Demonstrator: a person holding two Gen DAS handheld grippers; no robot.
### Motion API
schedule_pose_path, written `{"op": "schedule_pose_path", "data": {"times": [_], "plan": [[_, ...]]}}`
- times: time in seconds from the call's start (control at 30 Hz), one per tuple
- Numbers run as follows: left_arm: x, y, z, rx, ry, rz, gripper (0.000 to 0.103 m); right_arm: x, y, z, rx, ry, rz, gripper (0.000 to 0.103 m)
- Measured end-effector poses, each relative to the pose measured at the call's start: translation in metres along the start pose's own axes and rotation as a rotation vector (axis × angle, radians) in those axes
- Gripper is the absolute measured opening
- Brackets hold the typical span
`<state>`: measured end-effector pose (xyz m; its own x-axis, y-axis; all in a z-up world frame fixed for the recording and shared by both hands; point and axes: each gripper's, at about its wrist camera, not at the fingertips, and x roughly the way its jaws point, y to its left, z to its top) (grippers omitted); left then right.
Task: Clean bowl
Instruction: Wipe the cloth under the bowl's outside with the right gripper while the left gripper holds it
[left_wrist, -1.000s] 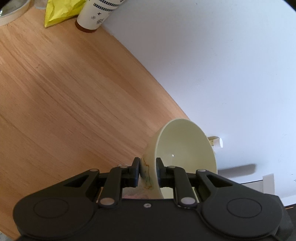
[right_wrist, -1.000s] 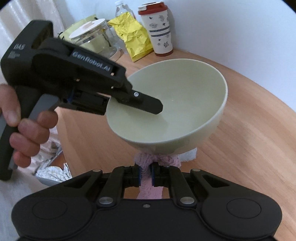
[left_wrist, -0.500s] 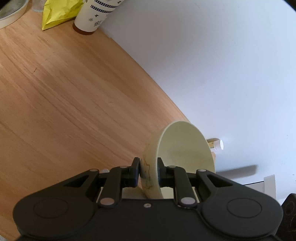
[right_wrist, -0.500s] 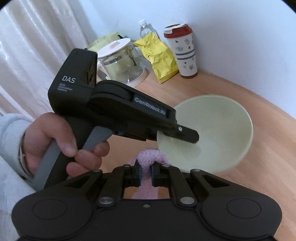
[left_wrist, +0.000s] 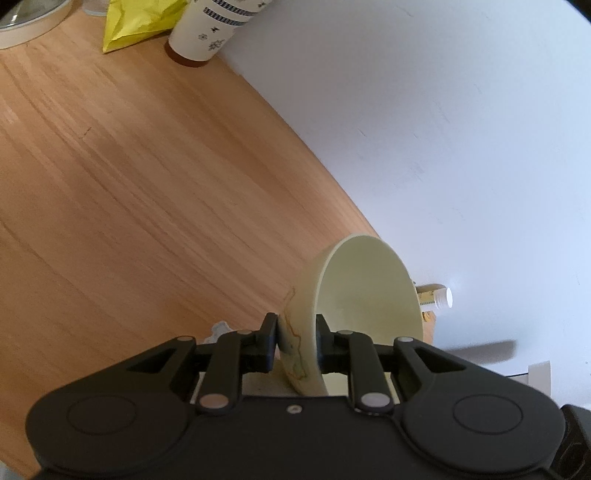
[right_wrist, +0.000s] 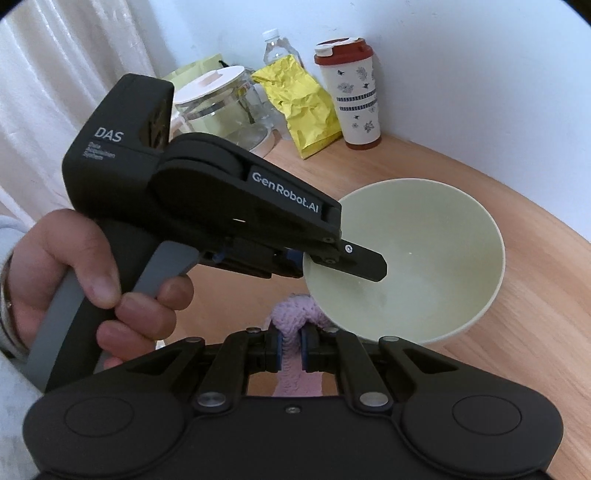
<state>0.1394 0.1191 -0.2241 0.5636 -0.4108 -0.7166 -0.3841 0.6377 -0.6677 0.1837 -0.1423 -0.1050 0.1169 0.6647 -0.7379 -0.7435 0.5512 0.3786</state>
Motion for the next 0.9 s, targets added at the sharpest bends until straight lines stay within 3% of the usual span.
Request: {"op": "schedule_pose_path", "data": {"times": [0.23, 0.63, 0.9], "plan": [[-0.006, 0.002, -0.002, -0.016, -0.003, -0.021, 0.018, 0.013, 0.005, -0.007, 0.007, -0.01, -0.104, 0.01], [-0.01, 0.005, -0.005, -0.018, 0.011, -0.03, 0.018, 0.024, -0.021, -0.024, 0.055, -0.005, -0.198, 0.01], [-0.016, 0.016, -0.002, -0.079, 0.001, -0.01, 0.017, 0.008, -0.039, -0.03, 0.121, -0.034, -0.241, 0.01]]}}
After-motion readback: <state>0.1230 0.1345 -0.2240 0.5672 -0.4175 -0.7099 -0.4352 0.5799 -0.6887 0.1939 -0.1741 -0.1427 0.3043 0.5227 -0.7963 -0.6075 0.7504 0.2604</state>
